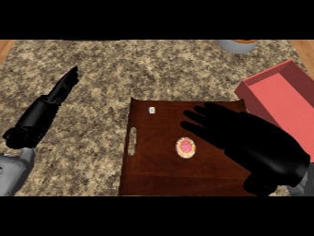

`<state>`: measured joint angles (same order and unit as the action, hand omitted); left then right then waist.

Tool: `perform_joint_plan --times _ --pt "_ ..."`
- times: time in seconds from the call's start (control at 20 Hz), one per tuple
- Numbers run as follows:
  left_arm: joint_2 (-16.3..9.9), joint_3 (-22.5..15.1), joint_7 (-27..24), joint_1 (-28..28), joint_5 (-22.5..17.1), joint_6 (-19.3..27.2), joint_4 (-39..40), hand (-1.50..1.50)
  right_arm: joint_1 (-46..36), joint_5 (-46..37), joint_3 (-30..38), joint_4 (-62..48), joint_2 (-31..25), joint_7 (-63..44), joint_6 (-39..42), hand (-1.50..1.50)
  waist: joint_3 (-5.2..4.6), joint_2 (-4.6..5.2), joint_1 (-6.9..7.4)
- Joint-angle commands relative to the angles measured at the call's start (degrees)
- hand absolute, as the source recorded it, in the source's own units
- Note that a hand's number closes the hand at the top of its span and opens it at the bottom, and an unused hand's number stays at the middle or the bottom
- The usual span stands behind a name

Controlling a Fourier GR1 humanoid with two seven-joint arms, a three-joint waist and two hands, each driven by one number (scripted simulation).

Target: Pick the cupcake from the tray and place it in the cardboard box

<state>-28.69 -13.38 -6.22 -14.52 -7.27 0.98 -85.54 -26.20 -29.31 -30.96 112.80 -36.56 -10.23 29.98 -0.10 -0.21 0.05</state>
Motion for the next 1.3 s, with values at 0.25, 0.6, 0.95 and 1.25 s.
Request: perform_joint_plan --times 0.25,0.6,0.95,1.25 --pt "2.64 1.08 0.07 2.23 3.37 -0.12 -1.91 0.00 -0.60 -5.61 -7.62 2.67 13.65 -20.63 11.53 -1.50 0.07 0.11 0.12" --pt "3.12 5.38 -1.05 2.97 3.02 -5.14 -1.18 0.00 3.91 -11.02 -9.18 1.83 17.76 -20.82 14.01 -1.50 0.10 0.16 0.02" --pt "3.99 6.80 -0.21 5.91 5.12 -6.43 -4.82 0.00 3.70 -22.13 -11.29 -6.60 20.84 -16.36 6.21 -1.50 0.11 0.16 0.32" --pt "9.90 4.96 -1.08 3.39 10.86 -4.59 -0.64 0.00 3.45 -27.28 -10.68 -13.59 22.14 -11.43 4.60 -1.50 0.11 0.26 0.07"
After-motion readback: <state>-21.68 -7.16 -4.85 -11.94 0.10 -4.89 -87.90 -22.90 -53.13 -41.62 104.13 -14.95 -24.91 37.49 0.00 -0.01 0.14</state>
